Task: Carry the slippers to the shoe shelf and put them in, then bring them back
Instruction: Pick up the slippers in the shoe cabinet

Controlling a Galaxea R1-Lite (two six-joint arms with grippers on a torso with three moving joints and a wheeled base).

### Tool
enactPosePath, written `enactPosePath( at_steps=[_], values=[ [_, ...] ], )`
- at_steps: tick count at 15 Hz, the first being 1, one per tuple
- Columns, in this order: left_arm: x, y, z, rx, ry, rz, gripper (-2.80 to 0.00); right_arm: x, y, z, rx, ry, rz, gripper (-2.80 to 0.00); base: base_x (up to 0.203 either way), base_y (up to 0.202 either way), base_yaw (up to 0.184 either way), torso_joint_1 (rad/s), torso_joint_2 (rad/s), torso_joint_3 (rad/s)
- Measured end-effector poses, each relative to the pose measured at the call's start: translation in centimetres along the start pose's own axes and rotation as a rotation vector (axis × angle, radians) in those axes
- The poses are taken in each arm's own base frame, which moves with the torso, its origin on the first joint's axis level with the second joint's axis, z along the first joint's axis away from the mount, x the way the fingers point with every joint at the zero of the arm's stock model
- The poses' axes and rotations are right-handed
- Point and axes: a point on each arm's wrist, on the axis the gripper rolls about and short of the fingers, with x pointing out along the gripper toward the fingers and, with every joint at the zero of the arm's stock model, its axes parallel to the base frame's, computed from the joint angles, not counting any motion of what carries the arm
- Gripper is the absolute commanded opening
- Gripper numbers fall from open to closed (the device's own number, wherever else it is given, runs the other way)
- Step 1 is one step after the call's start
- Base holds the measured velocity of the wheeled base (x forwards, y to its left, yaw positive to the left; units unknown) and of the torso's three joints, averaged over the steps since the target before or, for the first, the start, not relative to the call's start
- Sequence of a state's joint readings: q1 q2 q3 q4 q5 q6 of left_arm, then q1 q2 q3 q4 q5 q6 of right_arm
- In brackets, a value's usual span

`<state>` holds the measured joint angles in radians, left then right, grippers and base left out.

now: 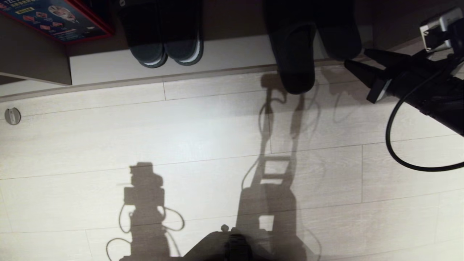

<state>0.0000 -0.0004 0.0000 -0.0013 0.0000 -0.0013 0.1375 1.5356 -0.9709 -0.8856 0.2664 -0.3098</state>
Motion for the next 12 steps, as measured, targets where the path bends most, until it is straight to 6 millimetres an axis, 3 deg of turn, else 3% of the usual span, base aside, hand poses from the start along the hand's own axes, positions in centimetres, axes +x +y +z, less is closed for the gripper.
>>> enactPosePath(
  at_steps=[4,7,12],
  values=[
    [0.0,0.0,0.0,0.000,0.000,0.000,-2.80,3.7,0.0,-1.3,-0.083,-0.086,-0.039,0.00,0.000,0.000,0.000,0.000,0.00,0.000],
    [0.0,0.0,0.0,0.000,0.000,0.000,-2.80,6.4,-0.1,-1.3,-0.103,-0.182,-0.082,0.00,0.000,0.000,0.000,0.000,0.00,0.000],
    [0.0,0.0,0.0,0.000,0.000,0.000,-2.80,9.5,-0.1,-2.6,-0.027,-0.278,-0.107,0.00,0.000,0.000,0.000,0.000,0.00,0.000]
  ],
)
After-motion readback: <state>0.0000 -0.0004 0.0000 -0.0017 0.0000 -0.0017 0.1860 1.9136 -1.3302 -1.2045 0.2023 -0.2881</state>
